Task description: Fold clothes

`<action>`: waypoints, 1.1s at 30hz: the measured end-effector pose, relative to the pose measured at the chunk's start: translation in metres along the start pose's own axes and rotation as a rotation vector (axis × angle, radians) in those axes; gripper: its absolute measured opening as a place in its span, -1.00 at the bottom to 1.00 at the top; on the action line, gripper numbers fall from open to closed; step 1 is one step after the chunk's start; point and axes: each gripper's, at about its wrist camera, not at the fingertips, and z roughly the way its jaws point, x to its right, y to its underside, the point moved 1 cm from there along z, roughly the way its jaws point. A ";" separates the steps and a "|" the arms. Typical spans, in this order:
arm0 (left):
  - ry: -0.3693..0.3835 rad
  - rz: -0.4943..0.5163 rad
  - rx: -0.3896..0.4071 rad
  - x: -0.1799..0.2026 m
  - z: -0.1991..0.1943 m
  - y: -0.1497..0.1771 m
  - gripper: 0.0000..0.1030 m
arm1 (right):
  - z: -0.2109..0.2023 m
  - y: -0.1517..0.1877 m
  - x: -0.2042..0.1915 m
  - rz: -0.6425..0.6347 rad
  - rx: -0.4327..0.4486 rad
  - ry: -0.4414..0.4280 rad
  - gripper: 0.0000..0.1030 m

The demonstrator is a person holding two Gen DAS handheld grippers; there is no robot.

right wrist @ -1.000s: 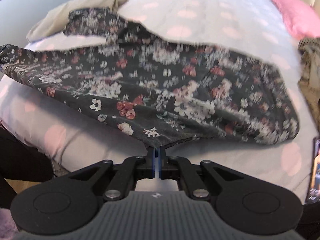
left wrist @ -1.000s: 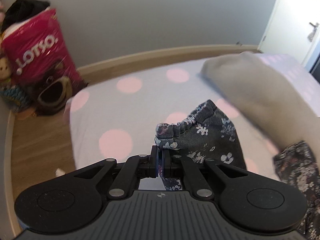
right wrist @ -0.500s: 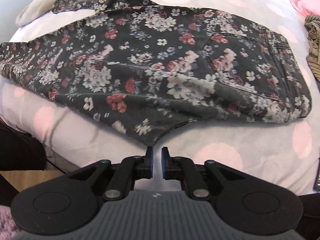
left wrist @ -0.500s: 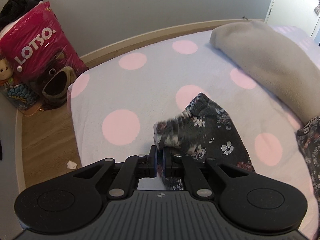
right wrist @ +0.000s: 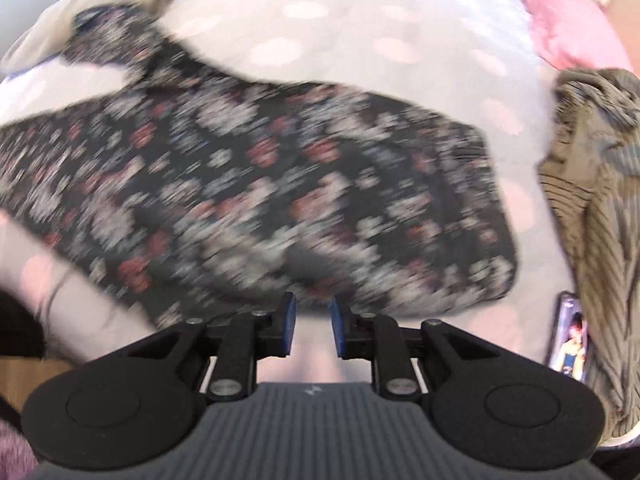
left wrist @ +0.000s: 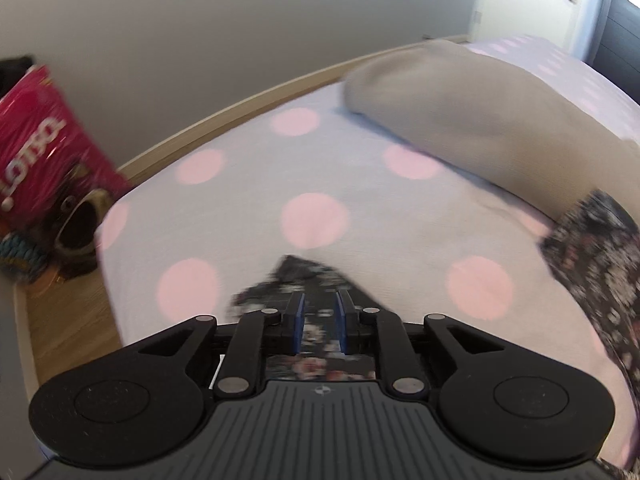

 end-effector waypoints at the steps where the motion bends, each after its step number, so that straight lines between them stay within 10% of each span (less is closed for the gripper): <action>1: 0.016 0.019 0.002 0.008 -0.002 -0.001 -0.71 | 0.001 -0.006 0.008 0.027 -0.001 0.001 -0.58; 11: 0.176 0.228 0.051 0.098 -0.004 -0.002 -0.54 | 0.021 -0.072 0.074 0.177 0.015 0.085 -0.44; 33: 0.283 0.239 0.057 0.203 0.113 -0.015 -0.12 | 0.115 -0.110 0.156 0.426 0.051 0.128 -0.24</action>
